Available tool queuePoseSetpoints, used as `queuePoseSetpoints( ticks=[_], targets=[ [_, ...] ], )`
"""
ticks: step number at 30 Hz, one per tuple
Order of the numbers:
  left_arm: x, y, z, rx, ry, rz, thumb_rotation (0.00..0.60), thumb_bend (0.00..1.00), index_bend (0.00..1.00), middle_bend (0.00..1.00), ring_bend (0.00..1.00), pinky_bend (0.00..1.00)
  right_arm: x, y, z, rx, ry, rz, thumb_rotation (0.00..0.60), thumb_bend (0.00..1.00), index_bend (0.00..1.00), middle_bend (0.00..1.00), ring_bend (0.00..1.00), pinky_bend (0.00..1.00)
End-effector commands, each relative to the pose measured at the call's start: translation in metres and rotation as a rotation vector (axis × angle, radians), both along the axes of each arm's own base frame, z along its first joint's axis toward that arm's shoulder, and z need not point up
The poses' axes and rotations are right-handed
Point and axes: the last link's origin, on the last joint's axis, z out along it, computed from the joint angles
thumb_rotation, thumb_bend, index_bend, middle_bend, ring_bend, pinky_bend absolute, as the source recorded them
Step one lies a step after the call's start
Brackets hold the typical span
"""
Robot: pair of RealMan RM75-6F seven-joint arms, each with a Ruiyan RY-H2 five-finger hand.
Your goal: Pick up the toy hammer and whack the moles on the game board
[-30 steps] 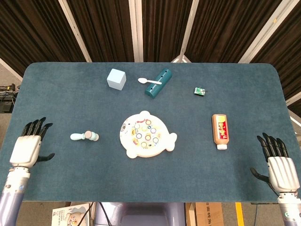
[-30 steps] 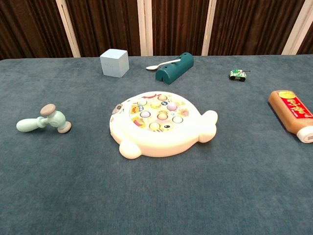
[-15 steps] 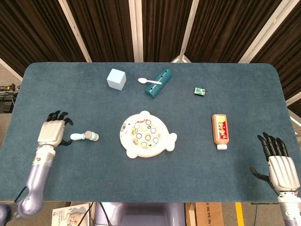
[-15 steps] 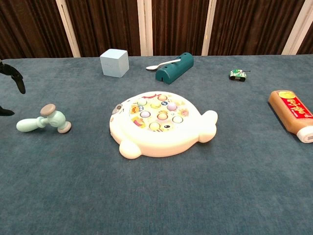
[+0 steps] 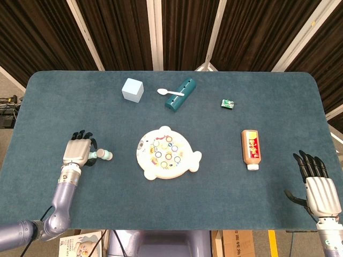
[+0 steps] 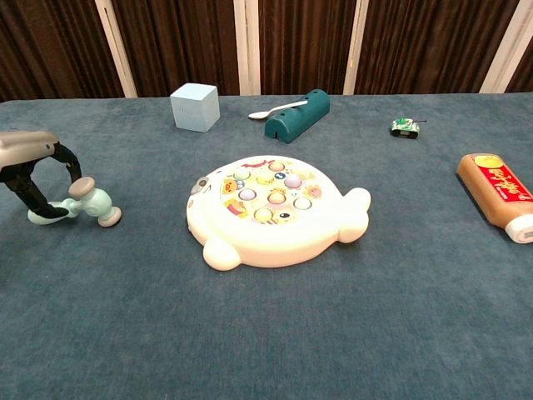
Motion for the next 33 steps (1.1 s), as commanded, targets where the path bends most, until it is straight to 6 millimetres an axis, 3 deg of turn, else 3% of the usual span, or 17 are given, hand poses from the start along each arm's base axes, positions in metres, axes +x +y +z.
queuePoseSetpoints(
  ticks=[1, 33],
  targets=[
    [0.001, 0.000, -0.003, -0.002, -0.004, 0.001, 0.600, 0.45, 0.44, 0.13, 0.00, 0.05, 0.000, 0.000, 0.000, 0.000, 0.000, 0.001, 0.600, 0.19, 0.00, 0.00, 0.00, 0.00],
    [0.009, 0.001, -0.018, -0.009, -0.011, -0.027, 0.600, 0.51, 0.49, 0.16, 0.00, 0.05, -0.001, 0.000, 0.001, 0.002, -0.008, -0.004, 0.600, 0.19, 0.00, 0.00, 0.00, 0.00]
  ],
)
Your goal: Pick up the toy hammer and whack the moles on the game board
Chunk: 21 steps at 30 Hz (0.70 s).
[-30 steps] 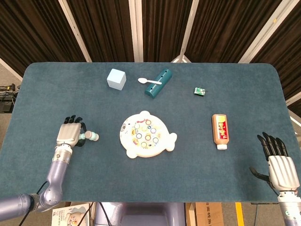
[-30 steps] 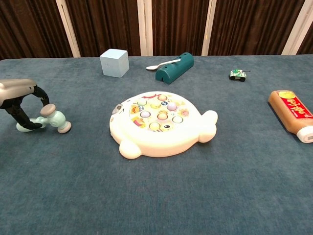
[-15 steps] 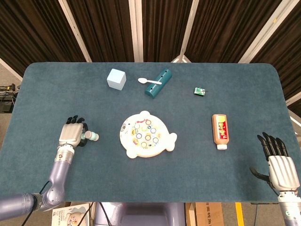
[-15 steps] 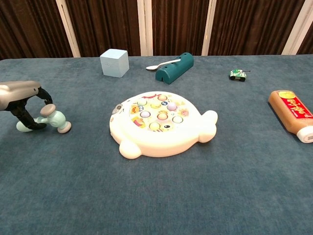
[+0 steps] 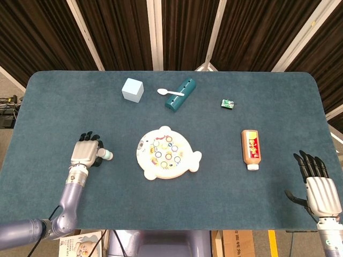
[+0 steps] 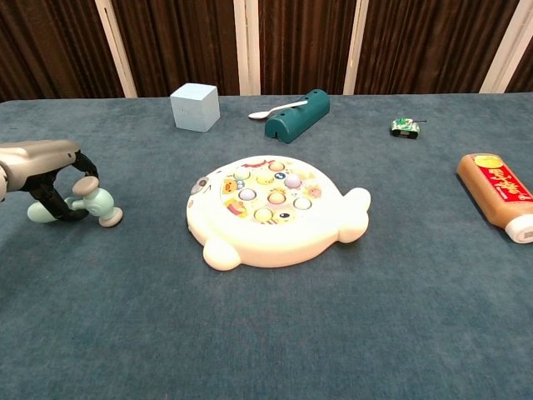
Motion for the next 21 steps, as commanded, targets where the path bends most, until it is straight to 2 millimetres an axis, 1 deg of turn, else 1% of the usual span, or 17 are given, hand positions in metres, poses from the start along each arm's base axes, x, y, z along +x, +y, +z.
queuePoseSetpoints(
  ticks=[1, 4, 8, 11, 14, 19, 21],
  targets=[
    [-0.0003, -0.0001, -0.0006, 0.000, 0.004, -0.001, 0.600, 0.51, 0.50, 0.17, 0.00, 0.05, -0.0002, -0.0001, 0.0001, 0.000, 0.000, 0.000, 0.600, 0.19, 0.00, 0.00, 0.00, 0.00],
    [-0.0015, 0.0000, -0.0012, 0.001, 0.005, 0.005, 0.600, 0.52, 0.51, 0.17, 0.00, 0.05, 0.0000, -0.0001, 0.0001, 0.000, 0.000, 0.001, 0.600, 0.19, 0.00, 0.00, 0.00, 0.00],
    [-0.0023, 0.0005, -0.0009, 0.007, 0.003, 0.006, 0.600, 0.56, 0.53, 0.18, 0.00, 0.05, -0.0004, -0.0002, 0.0003, -0.001, 0.001, 0.000, 0.600, 0.19, 0.00, 0.00, 0.00, 0.00],
    [-0.0019, 0.0007, -0.0003, 0.012, -0.001, 0.004, 0.600, 0.59, 0.54, 0.19, 0.01, 0.08, -0.0003, -0.0001, 0.0001, 0.000, 0.001, 0.000, 0.600, 0.19, 0.00, 0.00, 0.00, 0.00],
    [-0.0011, 0.0008, 0.0003, 0.018, -0.005, -0.001, 0.600, 0.62, 0.56, 0.21, 0.05, 0.13, -0.0002, -0.0001, 0.0001, 0.000, 0.001, 0.000, 0.600, 0.19, 0.00, 0.00, 0.00, 0.00],
    [-0.0001, 0.0008, 0.0005, 0.024, -0.015, -0.009, 0.600, 0.67, 0.58, 0.27, 0.15, 0.28, -0.0002, 0.0000, 0.0000, 0.000, 0.000, -0.001, 0.600, 0.19, 0.00, 0.00, 0.00, 0.00],
    [0.0003, 0.0007, 0.0006, 0.026, -0.018, -0.013, 0.600, 0.68, 0.59, 0.29, 0.19, 0.33, -0.0003, 0.0000, 0.0002, 0.000, 0.000, -0.002, 0.600, 0.19, 0.00, 0.00, 0.00, 0.00]
  ],
)
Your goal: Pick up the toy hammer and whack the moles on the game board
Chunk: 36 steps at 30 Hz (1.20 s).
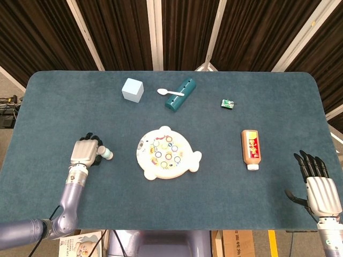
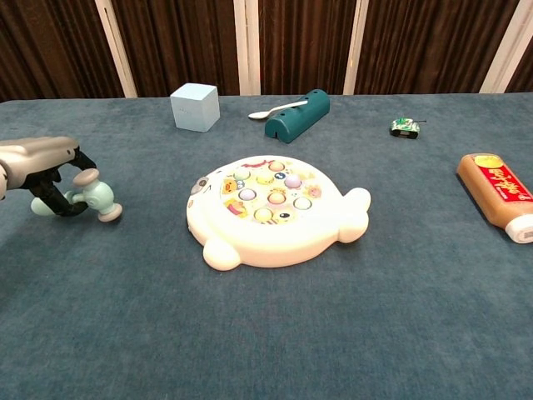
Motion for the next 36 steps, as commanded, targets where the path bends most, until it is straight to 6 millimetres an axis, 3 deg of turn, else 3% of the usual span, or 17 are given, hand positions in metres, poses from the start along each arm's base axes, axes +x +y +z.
queuePoseSetpoints(
  ticks=[1, 8, 23, 36],
  targets=[
    [0.000, 0.000, 0.000, 0.003, -0.004, -0.005, 0.600, 0.69, 0.60, 0.31, 0.21, 0.35, 0.000, 0.000, 0.000, 0.001, 0.000, -0.001, 0.600, 0.19, 0.00, 0.00, 0.00, 0.00],
    [0.002, 0.000, 0.002, 0.018, -0.013, -0.024, 0.600, 0.71, 0.61, 0.41, 0.30, 0.42, 0.000, 0.000, 0.000, 0.001, -0.002, -0.002, 0.600, 0.19, 0.00, 0.00, 0.00, 0.00],
    [0.014, 0.004, 0.008, 0.000, -0.025, -0.081, 0.600, 0.73, 0.62, 0.45, 0.35, 0.44, -0.001, -0.001, 0.000, -0.002, -0.002, -0.006, 0.600, 0.19, 0.00, 0.00, 0.00, 0.00],
    [0.057, 0.022, 0.034, -0.001, -0.014, -0.188, 0.600, 0.73, 0.62, 0.46, 0.35, 0.44, 0.000, -0.001, -0.001, -0.001, -0.015, -0.019, 0.600, 0.19, 0.00, 0.00, 0.00, 0.00]
  ],
)
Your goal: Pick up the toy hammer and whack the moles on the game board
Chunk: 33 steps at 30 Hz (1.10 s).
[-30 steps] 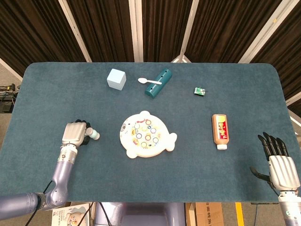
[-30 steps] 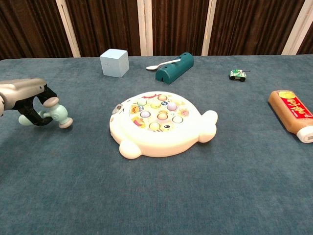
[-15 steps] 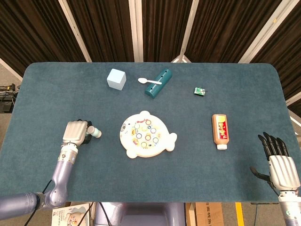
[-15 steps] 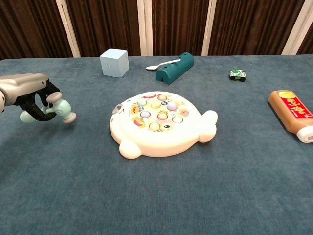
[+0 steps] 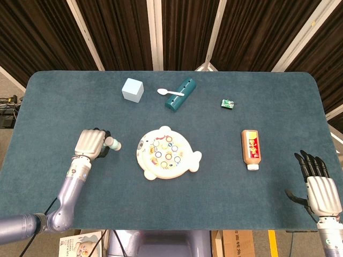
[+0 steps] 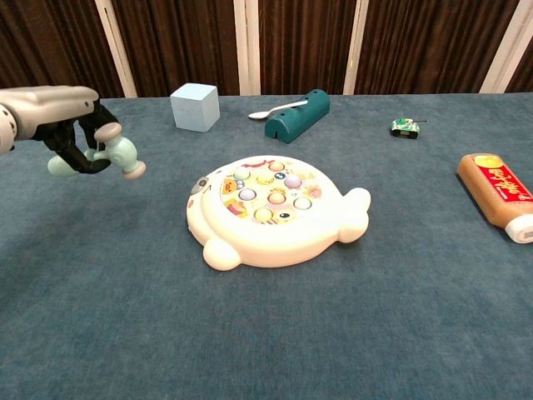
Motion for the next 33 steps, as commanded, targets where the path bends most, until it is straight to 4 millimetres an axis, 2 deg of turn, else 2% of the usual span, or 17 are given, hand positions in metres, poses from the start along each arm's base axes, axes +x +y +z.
queuePoseSetpoints(
  ticks=[1, 8, 20, 26, 33],
  targets=[
    [0.016, 0.007, 0.005, -0.003, -0.006, -0.020, 0.600, 0.73, 0.62, 0.46, 0.35, 0.44, 0.000, 0.000, 0.000, -0.001, -0.003, -0.004, 0.600, 0.19, 0.00, 0.00, 0.00, 0.00],
    [0.054, 0.022, 0.003, -0.020, 0.016, -0.069, 0.600, 0.73, 0.61, 0.46, 0.35, 0.44, 0.000, -0.001, 0.000, 0.000, -0.013, -0.010, 0.600, 0.19, 0.00, 0.00, 0.00, 0.00],
    [0.112, 0.041, -0.030, -0.083, 0.074, -0.097, 0.600, 0.73, 0.62, 0.46, 0.35, 0.44, 0.000, -0.002, 0.000, 0.002, -0.037, -0.022, 0.600, 0.19, 0.00, 0.00, 0.00, 0.00],
    [0.129, 0.047, -0.044, -0.097, 0.095, -0.096, 0.600, 0.73, 0.62, 0.46, 0.35, 0.44, -0.001, -0.003, 0.002, 0.000, -0.050, -0.030, 0.600, 0.19, 0.00, 0.00, 0.00, 0.00],
    [0.133, 0.048, -0.054, -0.114, 0.115, -0.083, 0.600, 0.73, 0.62, 0.47, 0.35, 0.44, -0.001, -0.003, 0.002, 0.001, -0.059, -0.034, 0.600, 0.19, 0.00, 0.00, 0.00, 0.00]
  ],
)
